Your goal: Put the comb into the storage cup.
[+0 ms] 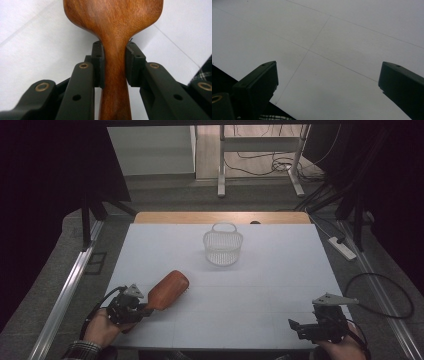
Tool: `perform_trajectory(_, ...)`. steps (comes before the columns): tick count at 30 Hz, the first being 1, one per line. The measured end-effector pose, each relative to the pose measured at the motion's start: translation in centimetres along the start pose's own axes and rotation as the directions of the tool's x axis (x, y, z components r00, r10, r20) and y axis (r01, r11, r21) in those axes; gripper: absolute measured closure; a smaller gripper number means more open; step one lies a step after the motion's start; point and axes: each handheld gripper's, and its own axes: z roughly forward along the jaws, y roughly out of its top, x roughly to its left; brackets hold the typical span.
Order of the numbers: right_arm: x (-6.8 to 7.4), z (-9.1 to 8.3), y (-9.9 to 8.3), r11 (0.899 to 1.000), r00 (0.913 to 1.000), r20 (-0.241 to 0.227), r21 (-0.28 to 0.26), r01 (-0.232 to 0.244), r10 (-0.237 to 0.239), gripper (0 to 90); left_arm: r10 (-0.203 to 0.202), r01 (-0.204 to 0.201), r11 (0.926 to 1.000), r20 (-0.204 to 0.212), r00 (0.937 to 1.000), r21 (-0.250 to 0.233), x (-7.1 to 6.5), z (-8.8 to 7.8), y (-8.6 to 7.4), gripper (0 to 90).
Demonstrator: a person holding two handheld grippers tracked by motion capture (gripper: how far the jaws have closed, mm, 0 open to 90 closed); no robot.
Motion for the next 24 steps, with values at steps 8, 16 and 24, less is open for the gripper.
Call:
perform_trajectory(8, 0.0, 0.0, 0.0, 1.000, 1.0000, 0.000, 0.001, 0.000, 0.000, 2.9, -0.007, 0.007, 0.9975, -0.003, 1.0000, -0.070, -0.4, -0.6, 0.4, 72.3)
perform_trajectory(16, 0.0, 0.0, 0.0, 1.000, 1.0000, 0.000, 0.001, 0.001, -0.001, 2.9, -0.020, 0.022, 0.9911, 0.012, 0.9997, -0.132, -0.7, -1.2, 0.6, 72.3)
perform_trajectory(24, 0.0, 0.0, 0.0, 1.000, 1.0000, 0.000, -0.001, 0.001, -0.001, 2.8, -0.033, 0.037, 0.9781, 0.025, 0.9992, -0.205, -1.1, -1.9, 1.0, 72.3)
